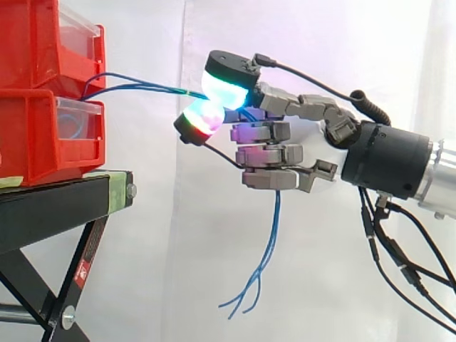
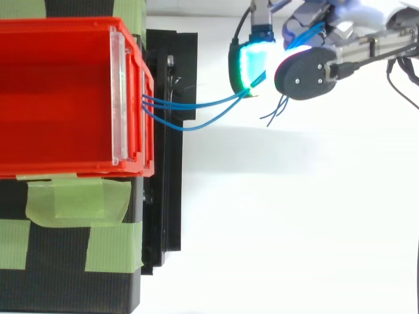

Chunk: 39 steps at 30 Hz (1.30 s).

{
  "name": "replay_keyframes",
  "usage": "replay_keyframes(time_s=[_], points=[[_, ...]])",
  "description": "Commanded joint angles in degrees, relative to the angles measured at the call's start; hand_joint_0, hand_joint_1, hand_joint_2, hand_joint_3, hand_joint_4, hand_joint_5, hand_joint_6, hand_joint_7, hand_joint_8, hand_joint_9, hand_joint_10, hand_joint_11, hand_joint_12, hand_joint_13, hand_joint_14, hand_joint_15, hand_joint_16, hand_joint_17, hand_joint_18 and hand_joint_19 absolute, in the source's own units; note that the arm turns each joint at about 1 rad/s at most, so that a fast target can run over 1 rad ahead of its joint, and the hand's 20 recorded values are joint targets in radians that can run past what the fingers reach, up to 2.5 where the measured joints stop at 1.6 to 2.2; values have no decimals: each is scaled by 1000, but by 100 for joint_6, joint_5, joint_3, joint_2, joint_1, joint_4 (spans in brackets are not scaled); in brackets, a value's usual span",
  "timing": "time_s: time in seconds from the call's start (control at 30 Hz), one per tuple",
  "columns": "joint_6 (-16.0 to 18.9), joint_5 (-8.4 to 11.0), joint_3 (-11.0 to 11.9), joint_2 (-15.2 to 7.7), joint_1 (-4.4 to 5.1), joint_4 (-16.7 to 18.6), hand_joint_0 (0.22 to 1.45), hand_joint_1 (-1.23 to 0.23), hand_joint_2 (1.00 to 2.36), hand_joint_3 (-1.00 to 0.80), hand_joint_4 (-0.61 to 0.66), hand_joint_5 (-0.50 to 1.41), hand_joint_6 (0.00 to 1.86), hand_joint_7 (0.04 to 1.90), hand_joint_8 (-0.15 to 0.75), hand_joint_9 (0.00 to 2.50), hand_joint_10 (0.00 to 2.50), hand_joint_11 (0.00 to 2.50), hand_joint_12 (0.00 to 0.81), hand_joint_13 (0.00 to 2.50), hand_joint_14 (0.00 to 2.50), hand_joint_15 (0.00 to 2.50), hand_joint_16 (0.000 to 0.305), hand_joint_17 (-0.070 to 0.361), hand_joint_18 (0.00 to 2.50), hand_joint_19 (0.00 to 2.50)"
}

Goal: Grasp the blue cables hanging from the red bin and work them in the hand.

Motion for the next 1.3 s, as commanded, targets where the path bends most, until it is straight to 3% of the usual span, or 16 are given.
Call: replay_keyframes(time_s=[0.0, 0.1, 0.23, 0.33, 0.43, 0.63, 0.87, 1.13, 1.27], points=[[-2, -131, 63, -3, -43, 5, 993, -626, 1106, 231, 212, -51, 933, 998, 329, 856, 2500, 1887, 401, 1099, 2500, 1257, 58, 130, 1427, 1546], [-11, -237, 63, -3, -51, 14, 953, -611, 1234, 210, 217, -51, 936, 990, 332, 833, 2500, 1855, 402, 1092, 2500, 1246, 59, 133, 1413, 1511], [-46, -298, 63, -3, -78, 22, 943, -615, 1281, 165, 224, -49, 933, 980, 336, 820, 2500, 1833, 404, 1079, 2500, 1223, 60, 135, 1395, 1482], [-81, -316, 63, -3, -104, 22, 1015, -665, 1002, 140, 224, -37, 902, 1004, 336, 813, 2500, 1812, 402, 1072, 2500, 1240, 57, 129, 1420, 1590], [-134, -351, 63, -3, -104, 22, 1014, -641, 1011, 44, 215, -20, 866, 1037, 327, 805, 2500, 1818, 390, 1051, 2500, 1235, 53, 119, 1418, 1680], [-213, -465, 63, -3, -104, -4, 1078, -587, 1009, 299, 204, 17, 867, 1044, 316, 824, 2500, 1864, 376, 1037, 2500, 1215, 49, 110, 1335, 1588], [-239, -491, 72, -3, -113, 40, 1098, -608, 1002, 385, 206, 28, 871, 1051, 321, 827, 2500, 1853, 380, 1042, 2500, 1218, 50, 113, 1321, 1520], [-363, -825, 72, -3, -95, 58, 1104, -623, 1000, 405, 209, 34, 878, 1046, 322, 830, 2500, 1860, 383, 1048, 2500, 1219, 49, 110, 1328, 1528], [-459, -878, 90, -3, -60, 66, 1092, -624, 1064, 382, 208, 37, 880, 1050, 322, 830, 2500, 1860, 384, 1050, 2500, 1219, 50, 112, 1318, 1488]])
